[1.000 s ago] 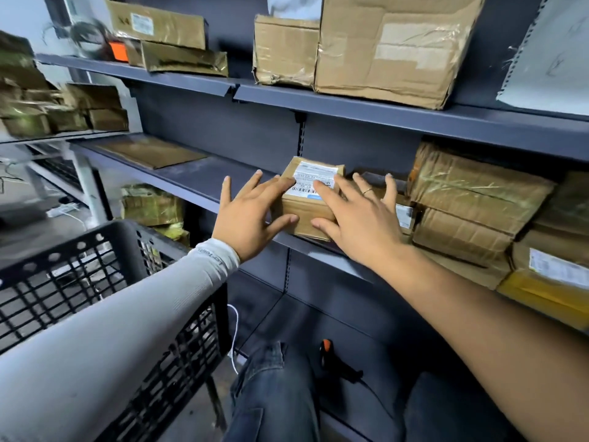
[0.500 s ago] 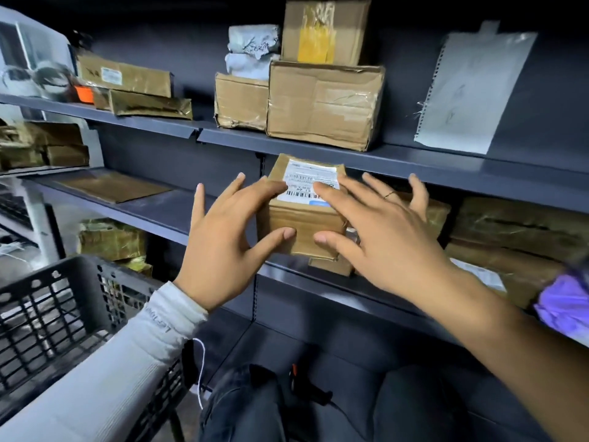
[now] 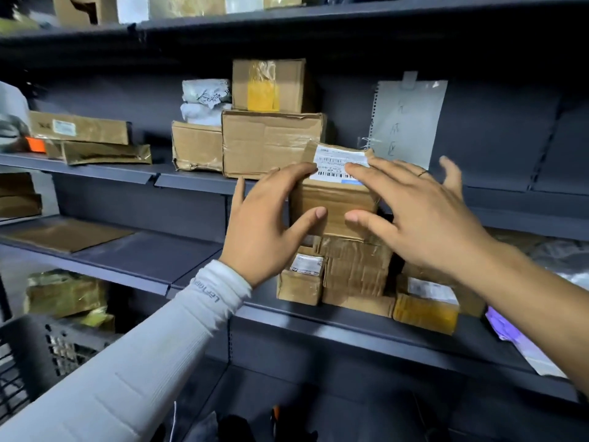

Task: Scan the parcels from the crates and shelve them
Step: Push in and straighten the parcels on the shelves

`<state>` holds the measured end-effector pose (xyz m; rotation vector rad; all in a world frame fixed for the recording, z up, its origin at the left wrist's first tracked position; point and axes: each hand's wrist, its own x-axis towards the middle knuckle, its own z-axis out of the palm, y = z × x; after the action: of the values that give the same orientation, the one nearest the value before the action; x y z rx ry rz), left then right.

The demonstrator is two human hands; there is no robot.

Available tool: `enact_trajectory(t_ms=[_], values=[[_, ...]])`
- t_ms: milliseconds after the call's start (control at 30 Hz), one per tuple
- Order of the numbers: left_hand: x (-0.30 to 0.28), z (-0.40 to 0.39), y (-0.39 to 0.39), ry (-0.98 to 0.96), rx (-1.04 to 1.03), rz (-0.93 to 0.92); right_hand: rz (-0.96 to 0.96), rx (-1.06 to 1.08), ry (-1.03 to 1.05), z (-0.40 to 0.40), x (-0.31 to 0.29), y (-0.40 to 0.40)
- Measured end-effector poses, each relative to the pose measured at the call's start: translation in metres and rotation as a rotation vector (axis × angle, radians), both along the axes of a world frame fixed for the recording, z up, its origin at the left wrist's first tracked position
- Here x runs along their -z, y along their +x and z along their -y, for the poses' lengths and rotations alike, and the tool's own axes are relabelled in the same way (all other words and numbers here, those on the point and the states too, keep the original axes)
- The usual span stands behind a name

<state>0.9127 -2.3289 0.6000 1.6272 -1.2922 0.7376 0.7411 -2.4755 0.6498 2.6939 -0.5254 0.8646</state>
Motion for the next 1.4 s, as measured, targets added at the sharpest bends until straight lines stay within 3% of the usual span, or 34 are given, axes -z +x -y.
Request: enact_trajectory(t_ms=[467, 667, 900, 1200, 1400], values=[[-0.028, 0.080, 0.029, 0.040, -0.009, 0.036, 0.023, 0.090, 0.062, 0.056, -0.024, 0.028], [-0.027, 0.121, 0.044, 0.062, -0.117, 0.080, 0.003, 0.080, 0.122, 0.091, -0.037, 0.053], [-0.020, 0.162, 0.053, 0.171, -0.243, 0.137, 0.069, -0.097, 0.312, 0.143, -0.038, 0.082], [-0.035, 0.201, 0.069, 0.340, -0.393, 0.303, 0.020, 0.089, 0.233, 0.174, -0.044, 0.122], [-0.061, 0.202, 0.054, 0.549, -0.479, 0.412, -0.052, 0.154, 0.171, 0.180, -0.054, 0.139]])
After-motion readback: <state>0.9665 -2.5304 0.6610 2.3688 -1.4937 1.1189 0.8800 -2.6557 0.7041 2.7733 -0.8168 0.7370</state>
